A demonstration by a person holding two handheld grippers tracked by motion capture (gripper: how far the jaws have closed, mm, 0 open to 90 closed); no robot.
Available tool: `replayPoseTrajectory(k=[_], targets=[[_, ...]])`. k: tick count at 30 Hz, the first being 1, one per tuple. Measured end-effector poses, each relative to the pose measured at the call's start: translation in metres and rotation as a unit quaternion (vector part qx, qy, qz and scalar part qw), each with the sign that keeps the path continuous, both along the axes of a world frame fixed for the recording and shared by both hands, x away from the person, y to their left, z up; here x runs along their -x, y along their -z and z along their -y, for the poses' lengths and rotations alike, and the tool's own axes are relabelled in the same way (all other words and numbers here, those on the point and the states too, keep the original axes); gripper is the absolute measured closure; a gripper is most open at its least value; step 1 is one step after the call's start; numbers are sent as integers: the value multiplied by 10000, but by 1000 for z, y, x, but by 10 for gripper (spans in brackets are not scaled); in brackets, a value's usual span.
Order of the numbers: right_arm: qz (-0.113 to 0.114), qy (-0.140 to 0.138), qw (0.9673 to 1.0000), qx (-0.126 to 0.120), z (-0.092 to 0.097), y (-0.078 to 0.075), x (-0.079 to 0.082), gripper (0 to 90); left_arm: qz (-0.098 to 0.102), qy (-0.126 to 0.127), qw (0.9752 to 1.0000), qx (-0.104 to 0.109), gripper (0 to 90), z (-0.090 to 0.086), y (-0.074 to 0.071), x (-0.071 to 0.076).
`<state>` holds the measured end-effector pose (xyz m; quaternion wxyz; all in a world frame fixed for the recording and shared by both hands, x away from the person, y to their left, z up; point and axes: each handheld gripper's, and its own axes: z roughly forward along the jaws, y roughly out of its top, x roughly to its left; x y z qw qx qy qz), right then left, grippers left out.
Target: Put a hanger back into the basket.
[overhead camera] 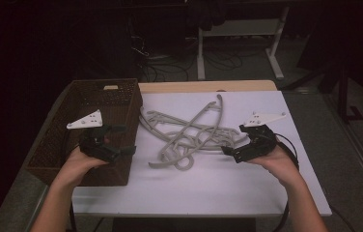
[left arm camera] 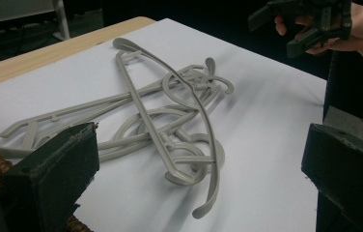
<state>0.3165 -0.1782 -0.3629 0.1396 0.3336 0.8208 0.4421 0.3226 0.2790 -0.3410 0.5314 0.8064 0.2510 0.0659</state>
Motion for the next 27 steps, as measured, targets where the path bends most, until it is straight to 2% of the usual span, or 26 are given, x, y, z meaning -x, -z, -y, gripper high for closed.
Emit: replayPoseTrajectory(k=[10, 17, 27], targets=[[-77, 93, 9999, -13, 5, 10, -2, 0, -15, -18, 10000, 4, 0, 16, -7, -4], [-149, 97, 9998, 15, 7, 21, -1, 0, 3, -5, 10000, 91, 0, 28, -12, -8], [-54, 191, 9998, -74, 16, 30, 9, 0, -21, 125, 9999, 5, 0, 54, -13, -7]])
